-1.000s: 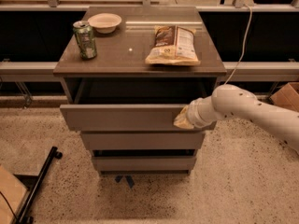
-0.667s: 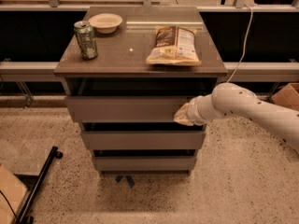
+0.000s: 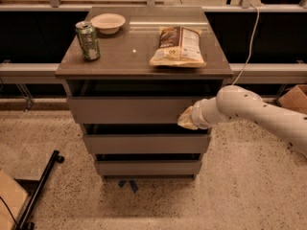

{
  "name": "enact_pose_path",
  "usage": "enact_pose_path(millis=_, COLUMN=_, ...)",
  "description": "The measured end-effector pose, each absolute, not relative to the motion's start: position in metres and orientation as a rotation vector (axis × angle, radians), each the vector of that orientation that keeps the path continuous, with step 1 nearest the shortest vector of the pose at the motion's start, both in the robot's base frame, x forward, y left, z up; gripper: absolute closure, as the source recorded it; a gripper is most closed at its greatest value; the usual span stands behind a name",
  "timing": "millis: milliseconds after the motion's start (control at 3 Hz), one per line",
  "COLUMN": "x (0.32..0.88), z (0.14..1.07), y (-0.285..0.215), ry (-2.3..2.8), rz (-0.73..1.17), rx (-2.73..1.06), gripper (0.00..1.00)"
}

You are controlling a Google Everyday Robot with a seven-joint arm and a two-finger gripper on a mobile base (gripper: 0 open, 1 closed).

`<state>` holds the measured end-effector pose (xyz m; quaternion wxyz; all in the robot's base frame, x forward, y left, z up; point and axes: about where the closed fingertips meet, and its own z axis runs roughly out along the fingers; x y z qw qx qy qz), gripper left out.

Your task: Close top drawer

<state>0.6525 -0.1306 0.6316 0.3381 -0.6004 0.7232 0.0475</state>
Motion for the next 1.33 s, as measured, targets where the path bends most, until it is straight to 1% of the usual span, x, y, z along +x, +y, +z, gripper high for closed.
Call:
enact_pose_path(millis=333, x=0.6521, z=0.6301, y=-0.1291, ry=1.884, rz=0.127, rx=-1.567, gripper=0.35)
enact_pose_path(millis=667, x=0.6516, z=0.6281, y=-0.1268, ry=1.883, rz=0.132, rx=-1.570, gripper=0.04)
enact_pose_path(millis=1000, x=0.6515, z=0.6274, y=-0.1261, ry=1.883, rz=0.134, rx=-1.571, gripper=0.00)
enact_pose_path(millis=1333, x=0.6515, z=0.6274, y=-0.1261, ry=1.883, rz=0.134, rx=-1.571, gripper=0.00)
